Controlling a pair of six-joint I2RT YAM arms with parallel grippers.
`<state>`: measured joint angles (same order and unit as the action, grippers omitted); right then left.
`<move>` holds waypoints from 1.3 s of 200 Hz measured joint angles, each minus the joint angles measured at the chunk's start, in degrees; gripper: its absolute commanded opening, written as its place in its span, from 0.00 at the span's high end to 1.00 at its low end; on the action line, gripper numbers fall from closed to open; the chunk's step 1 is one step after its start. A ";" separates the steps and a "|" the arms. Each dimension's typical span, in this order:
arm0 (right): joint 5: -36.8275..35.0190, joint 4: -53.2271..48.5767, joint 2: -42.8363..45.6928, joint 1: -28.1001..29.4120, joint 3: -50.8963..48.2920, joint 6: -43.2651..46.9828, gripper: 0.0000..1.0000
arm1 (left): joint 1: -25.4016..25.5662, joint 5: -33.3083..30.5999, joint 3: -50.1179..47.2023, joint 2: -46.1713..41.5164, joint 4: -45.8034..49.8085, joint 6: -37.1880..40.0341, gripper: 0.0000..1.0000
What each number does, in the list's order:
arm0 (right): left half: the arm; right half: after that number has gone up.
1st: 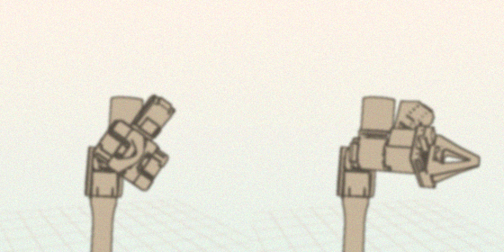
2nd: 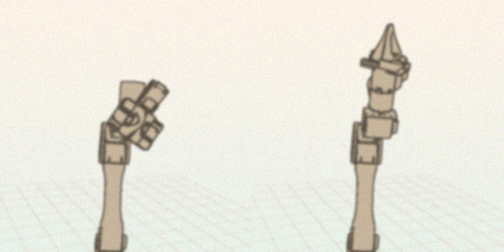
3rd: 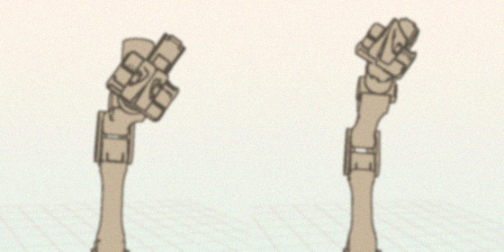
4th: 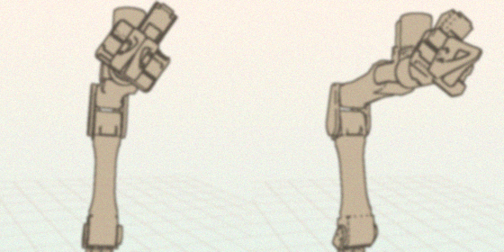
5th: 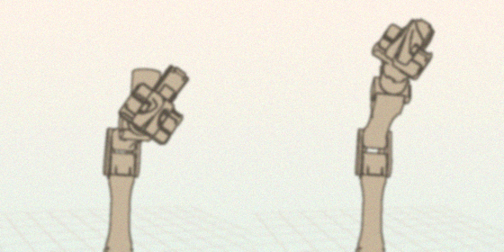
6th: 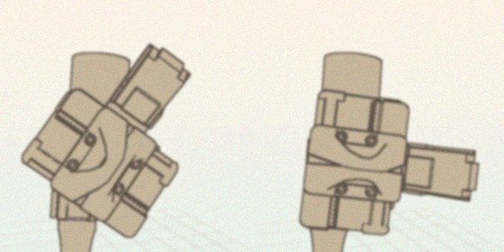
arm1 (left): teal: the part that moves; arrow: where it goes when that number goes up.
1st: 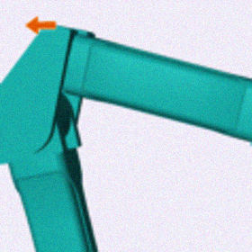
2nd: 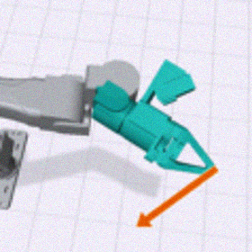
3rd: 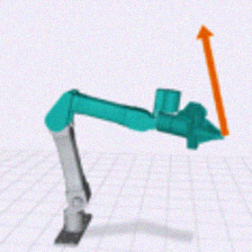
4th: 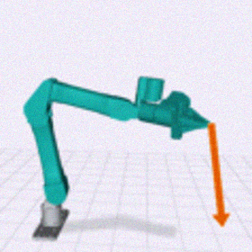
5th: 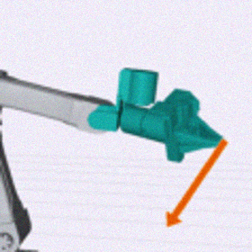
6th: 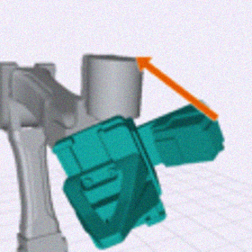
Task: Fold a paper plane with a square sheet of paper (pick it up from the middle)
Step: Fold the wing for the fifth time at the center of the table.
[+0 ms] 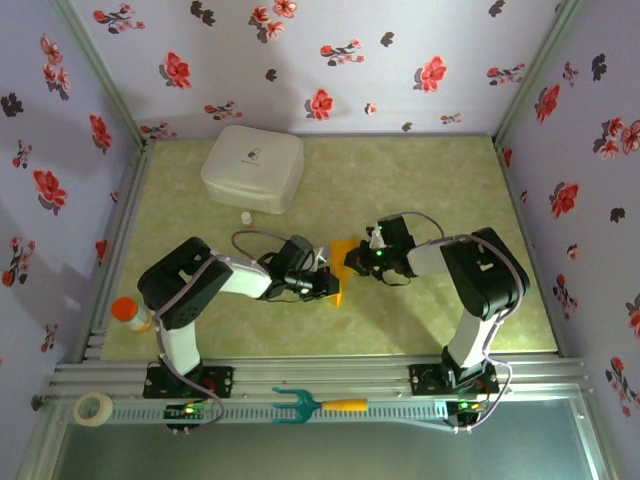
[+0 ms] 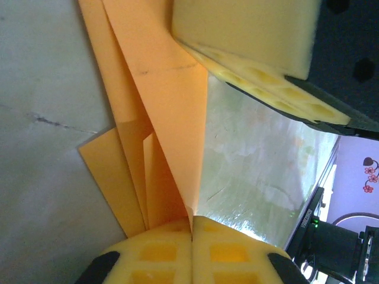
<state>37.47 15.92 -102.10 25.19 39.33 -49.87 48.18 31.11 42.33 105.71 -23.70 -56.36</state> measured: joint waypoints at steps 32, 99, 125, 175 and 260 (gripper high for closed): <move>-0.02 0.00 0.00 0.04 0.00 0.00 0.99 | 0.37 -0.07 -0.09 -0.87 1.99 0.24 0.94; -0.20 -0.68 0.00 0.11 0.33 0.02 0.99 | 0.46 -0.24 -0.33 -1.09 2.43 0.87 0.88; -0.22 -0.85 0.00 0.11 0.39 0.22 1.00 | 0.70 0.09 -0.52 -1.70 3.15 1.29 0.93; -0.22 -0.87 0.00 0.11 0.39 0.37 0.99 | 1.01 0.13 -1.14 -2.08 3.63 1.68 1.00; -0.28 -1.14 0.00 0.11 0.50 0.42 1.00 | 1.27 -0.07 -1.25 -2.23 3.56 1.70 0.93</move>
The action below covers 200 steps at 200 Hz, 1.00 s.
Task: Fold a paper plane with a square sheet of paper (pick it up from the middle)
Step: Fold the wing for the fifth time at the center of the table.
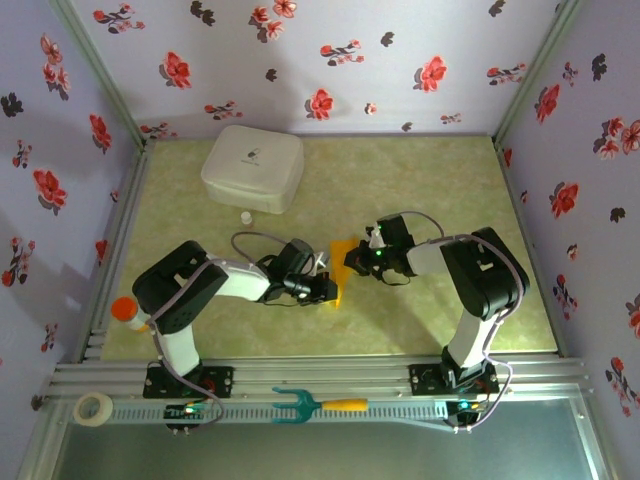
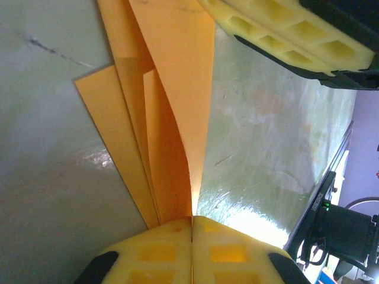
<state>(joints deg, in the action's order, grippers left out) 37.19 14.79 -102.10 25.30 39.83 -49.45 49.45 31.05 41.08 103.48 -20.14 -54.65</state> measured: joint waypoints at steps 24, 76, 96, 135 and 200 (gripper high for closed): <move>-0.11 -0.15 0.00 0.00 0.09 0.00 1.00 | 0.13 0.02 -0.28 0.00 -0.20 0.28 1.00; -0.13 -0.20 0.00 0.00 0.11 0.00 1.00 | 0.72 0.52 -0.87 -0.87 0.52 0.68 0.95; -0.13 -0.22 0.00 0.00 0.09 0.00 1.00 | 0.87 0.48 -1.18 -1.01 0.74 1.05 1.00; -0.13 -0.22 0.00 0.00 0.11 -0.02 1.00 | 0.92 0.39 -1.20 -1.14 0.90 1.07 0.92; -0.22 -0.20 0.02 0.00 0.09 -0.02 1.00 | 2.84 -0.17 -4.98 -9.64 8.68 1.07 0.82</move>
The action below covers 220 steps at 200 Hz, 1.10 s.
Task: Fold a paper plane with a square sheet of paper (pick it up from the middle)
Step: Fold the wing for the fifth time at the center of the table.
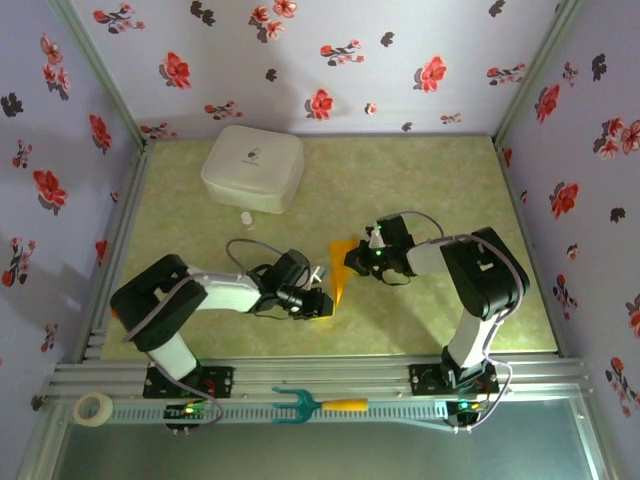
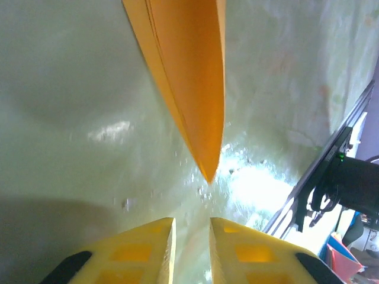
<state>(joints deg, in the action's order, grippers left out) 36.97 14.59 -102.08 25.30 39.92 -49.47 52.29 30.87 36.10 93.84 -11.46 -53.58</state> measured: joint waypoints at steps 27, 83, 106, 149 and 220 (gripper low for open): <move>-0.09 0.00 0.02 0.00 0.00 -0.02 1.00 | -0.35 -1.46 1.09 -3.63 1.75 0.26 0.93; -0.13 0.02 0.07 0.00 0.00 -0.02 1.00 | -2.08 -2.14 13.00 3.37 2.10 1.57 0.94; -0.13 0.02 0.07 0.00 0.00 -0.04 1.00 | -2.34 -1.36 16.48 7.82 2.14 2.29 0.94; -0.13 0.04 0.07 0.00 -0.02 -0.04 1.00 | -2.56 -0.09 17.97 11.89 2.62 3.21 0.93; -0.13 0.02 0.07 0.00 -0.02 -0.04 1.00 | -3.23 0.63 20.81 15.45 3.85 4.72 0.94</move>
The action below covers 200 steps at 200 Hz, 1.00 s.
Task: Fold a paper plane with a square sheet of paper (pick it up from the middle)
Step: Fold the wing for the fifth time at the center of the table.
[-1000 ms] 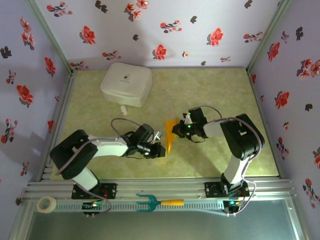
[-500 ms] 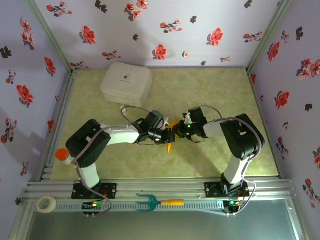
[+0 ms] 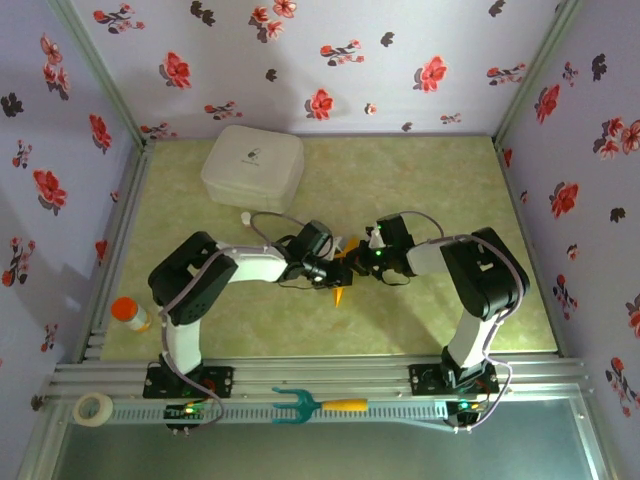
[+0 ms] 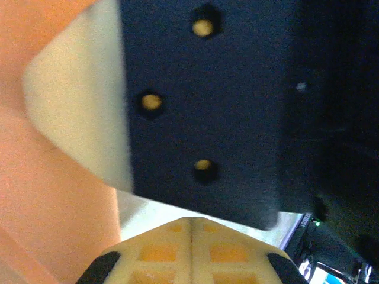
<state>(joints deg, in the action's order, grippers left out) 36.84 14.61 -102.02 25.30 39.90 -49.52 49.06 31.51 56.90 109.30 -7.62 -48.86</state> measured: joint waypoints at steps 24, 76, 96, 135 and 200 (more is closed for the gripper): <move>0.00 0.00 0.00 0.00 0.00 0.02 1.00 | -0.28 0.00 -0.31 0.79 0.44 0.42 0.95; -0.02 0.02 0.00 0.00 -0.04 0.02 1.00 | -0.33 -0.02 -3.15 0.33 -0.90 1.27 0.95; -0.02 0.02 0.00 0.00 -0.02 0.02 1.00 | -0.33 -0.04 -4.72 -0.68 -1.51 1.29 0.95; -0.02 0.00 0.00 0.00 -0.02 0.02 1.00 | 0.44 -1.31 -7.39 -2.97 -1.55 1.36 0.96; -0.02 0.00 0.00 0.00 -0.02 0.02 1.00 | 3.32 -6.32 -8.22 -6.84 5.75 4.94 0.96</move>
<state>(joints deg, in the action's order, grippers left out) 36.82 14.61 -102.02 25.30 39.88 -49.50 52.38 25.19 48.69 102.45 -1.87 -43.92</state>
